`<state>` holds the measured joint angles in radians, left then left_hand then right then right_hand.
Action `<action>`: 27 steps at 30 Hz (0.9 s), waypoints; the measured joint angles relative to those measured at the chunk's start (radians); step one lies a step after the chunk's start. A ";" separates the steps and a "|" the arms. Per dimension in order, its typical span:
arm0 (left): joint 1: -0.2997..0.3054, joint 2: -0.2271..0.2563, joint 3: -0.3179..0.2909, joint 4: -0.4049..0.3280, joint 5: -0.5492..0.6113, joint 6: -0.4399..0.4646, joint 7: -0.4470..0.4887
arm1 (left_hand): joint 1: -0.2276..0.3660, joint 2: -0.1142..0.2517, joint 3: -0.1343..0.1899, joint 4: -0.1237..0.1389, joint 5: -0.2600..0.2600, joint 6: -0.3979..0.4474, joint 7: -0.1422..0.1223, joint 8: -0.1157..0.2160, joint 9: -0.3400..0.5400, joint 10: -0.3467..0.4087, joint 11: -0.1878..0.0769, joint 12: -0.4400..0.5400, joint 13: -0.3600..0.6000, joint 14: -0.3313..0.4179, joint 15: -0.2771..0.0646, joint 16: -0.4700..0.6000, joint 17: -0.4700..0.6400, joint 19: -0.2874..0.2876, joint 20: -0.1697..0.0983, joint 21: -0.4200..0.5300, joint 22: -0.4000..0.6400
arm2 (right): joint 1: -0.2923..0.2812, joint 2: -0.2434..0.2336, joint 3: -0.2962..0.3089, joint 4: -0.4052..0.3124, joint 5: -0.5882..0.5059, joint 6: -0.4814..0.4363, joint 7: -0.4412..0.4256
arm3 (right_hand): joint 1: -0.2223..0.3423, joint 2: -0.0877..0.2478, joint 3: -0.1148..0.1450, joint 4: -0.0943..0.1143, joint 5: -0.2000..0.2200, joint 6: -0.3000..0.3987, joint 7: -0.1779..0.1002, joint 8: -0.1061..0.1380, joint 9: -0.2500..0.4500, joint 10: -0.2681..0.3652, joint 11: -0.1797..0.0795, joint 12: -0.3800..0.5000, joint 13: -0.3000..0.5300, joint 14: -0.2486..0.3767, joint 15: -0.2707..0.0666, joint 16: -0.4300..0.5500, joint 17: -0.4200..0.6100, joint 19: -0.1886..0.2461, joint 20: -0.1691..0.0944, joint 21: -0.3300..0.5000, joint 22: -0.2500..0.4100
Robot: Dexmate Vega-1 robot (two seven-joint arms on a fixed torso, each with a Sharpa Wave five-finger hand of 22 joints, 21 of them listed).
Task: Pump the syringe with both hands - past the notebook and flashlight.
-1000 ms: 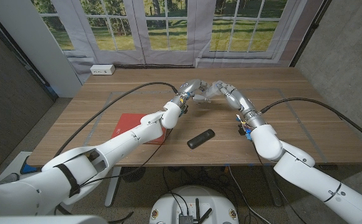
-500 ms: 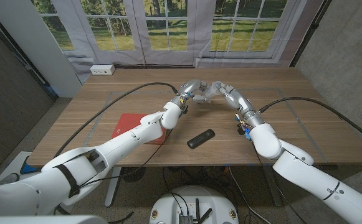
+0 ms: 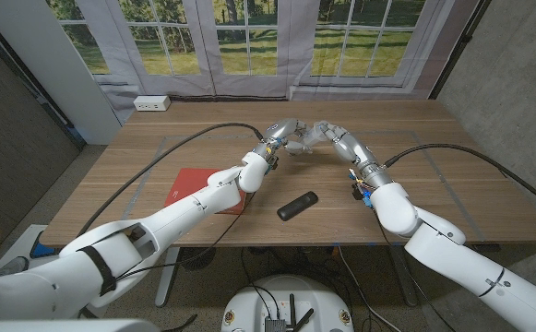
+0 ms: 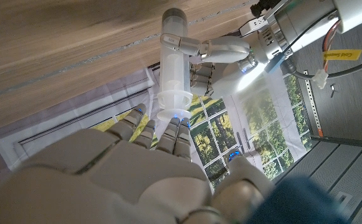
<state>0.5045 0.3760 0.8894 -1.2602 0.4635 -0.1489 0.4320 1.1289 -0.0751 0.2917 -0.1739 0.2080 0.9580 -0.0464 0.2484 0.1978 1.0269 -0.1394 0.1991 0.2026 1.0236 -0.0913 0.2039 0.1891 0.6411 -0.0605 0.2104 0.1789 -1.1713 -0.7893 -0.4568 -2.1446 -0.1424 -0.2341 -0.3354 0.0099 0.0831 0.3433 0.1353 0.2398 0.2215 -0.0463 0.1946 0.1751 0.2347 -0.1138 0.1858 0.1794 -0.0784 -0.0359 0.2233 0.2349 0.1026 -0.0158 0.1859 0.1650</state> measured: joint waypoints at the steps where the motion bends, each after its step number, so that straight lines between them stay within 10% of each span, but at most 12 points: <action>1: 0.000 0.000 0.000 0.000 0.001 0.002 0.000 | 0.000 0.000 0.000 0.000 0.000 0.000 0.000 0.000 0.000 0.000 0.000 0.000 0.000 0.000 0.000 0.000 0.000 0.000 0.000 0.000 0.000 | -0.002 -0.001 0.003 -0.002 0.000 0.000 0.000 | 0.000 0.000 0.000 0.000 0.000 0.000 0.000 0.000 0.000 0.000 0.000 0.000 0.000 0.000 0.000 0.000 0.000 0.000 0.000 0.000 0.000; 27: 0.022 0.019 -0.011 -0.041 0.006 0.019 -0.002 | 0.000 0.000 0.000 0.000 0.000 0.000 0.000 -0.009 0.000 0.000 0.000 -0.004 -0.001 0.000 0.000 -0.001 -0.001 0.000 0.000 0.000 0.000 | -0.055 -0.004 0.057 -0.038 -0.012 0.019 -0.076 | 0.002 -0.002 0.000 0.000 0.000 0.000 0.000 0.000 0.000 0.037 0.037 0.006 0.002 0.019 0.000 0.008 0.000 0.018 0.018 0.008 0.000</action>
<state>0.5265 0.3949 0.8785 -1.3010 0.4695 -0.1303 0.4302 1.1289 -0.0751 0.2915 -0.1735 0.2077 0.9581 -0.0464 0.2398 0.1979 1.0269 -0.1396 0.1952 0.2019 1.0235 -0.0913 0.2032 0.1882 0.6411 -0.0606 0.2104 0.1789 -1.2262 -0.7937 -0.3995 -2.1825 -0.1542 -0.2155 -0.4118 0.0123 0.0807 0.3433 0.1353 0.2399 0.2215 -0.0467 0.1946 0.1751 0.2720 -0.0768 0.1922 0.1812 -0.0599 -0.0358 0.2311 0.2347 0.1204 0.0020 0.1935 0.1650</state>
